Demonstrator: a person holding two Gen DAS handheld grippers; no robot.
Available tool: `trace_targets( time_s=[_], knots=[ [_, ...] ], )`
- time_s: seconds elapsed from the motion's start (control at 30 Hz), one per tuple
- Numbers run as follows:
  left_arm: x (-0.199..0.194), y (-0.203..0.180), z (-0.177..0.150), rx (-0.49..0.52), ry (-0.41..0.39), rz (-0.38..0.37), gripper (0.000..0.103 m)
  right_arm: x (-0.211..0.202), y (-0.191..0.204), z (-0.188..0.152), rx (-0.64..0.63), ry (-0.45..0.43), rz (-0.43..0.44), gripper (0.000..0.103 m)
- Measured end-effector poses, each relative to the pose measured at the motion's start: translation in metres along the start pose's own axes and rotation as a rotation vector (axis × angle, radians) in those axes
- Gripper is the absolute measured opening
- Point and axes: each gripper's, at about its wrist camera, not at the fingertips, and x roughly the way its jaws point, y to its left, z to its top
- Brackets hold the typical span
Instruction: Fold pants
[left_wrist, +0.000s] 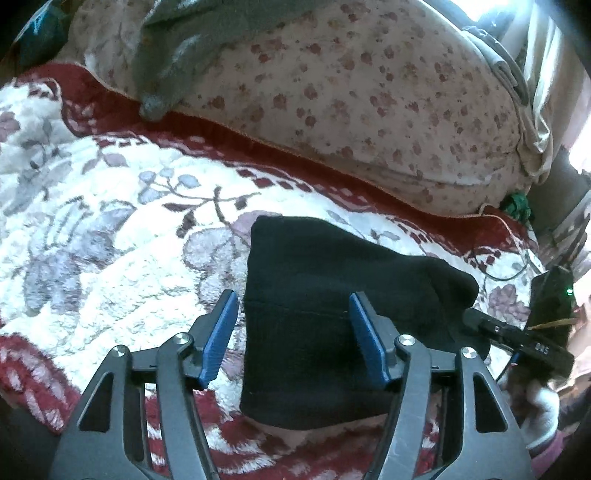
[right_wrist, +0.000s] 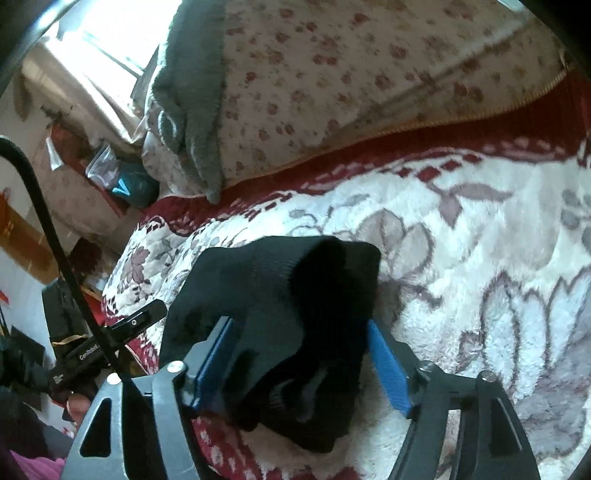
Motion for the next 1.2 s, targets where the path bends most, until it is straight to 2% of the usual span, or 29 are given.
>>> trace_targets(
  time_s=[0.13, 0.23, 0.3, 0.4, 0.47, 0.5, 0.57, 0.6, 0.7, 0.77, 0.93, 1.2],
  knots=[
    [0.017, 0.004, -0.001, -0.004, 0.043, -0.035, 0.065, 0.014, -0.014, -0.001, 0.060, 0.042, 0.056, 0.072],
    [0.030, 0.006, -0.002, -0.012, 0.060, -0.058, 0.070, 0.024, -0.019, -0.002, 0.091, 0.056, 0.130, 0.074],
    [0.040, 0.011, -0.002, -0.036, 0.084, -0.085, 0.073, 0.027, -0.020, -0.002, 0.085, 0.042, 0.149, 0.074],
    [0.050, 0.019, -0.003, -0.090, 0.066, -0.139, 0.078, 0.029, -0.020, -0.002, 0.061, 0.020, 0.158, 0.067],
    [0.050, 0.014, -0.004, -0.062, 0.052, -0.125, 0.077, 0.028, -0.018, -0.003, 0.041, 0.019, 0.143, 0.061],
    [0.050, 0.010, -0.004, -0.034, 0.047, -0.113, 0.067, 0.027, -0.017, -0.003, 0.035, 0.017, 0.136, 0.059],
    [0.047, 0.003, -0.003, -0.003, 0.046, -0.111, 0.056, 0.024, -0.012, -0.003, 0.014, 0.012, 0.120, 0.053],
    [0.044, 0.002, -0.002, 0.002, 0.041, -0.108, 0.047, 0.022, -0.009, -0.002, 0.007, 0.009, 0.116, 0.051],
    [0.036, 0.002, 0.002, 0.006, 0.035, -0.113, 0.035, 0.015, 0.000, 0.002, -0.013, -0.004, 0.130, 0.047],
    [0.027, 0.004, 0.005, 0.009, 0.022, -0.116, 0.034, 0.012, 0.009, 0.005, -0.034, -0.007, 0.129, 0.046],
    [-0.006, 0.019, 0.019, 0.021, -0.056, -0.062, 0.033, 0.024, 0.038, 0.014, -0.076, 0.007, 0.172, 0.045],
    [-0.047, 0.082, 0.044, -0.026, -0.126, 0.070, 0.033, 0.090, 0.106, 0.035, -0.147, 0.064, 0.262, 0.045]
  ],
)
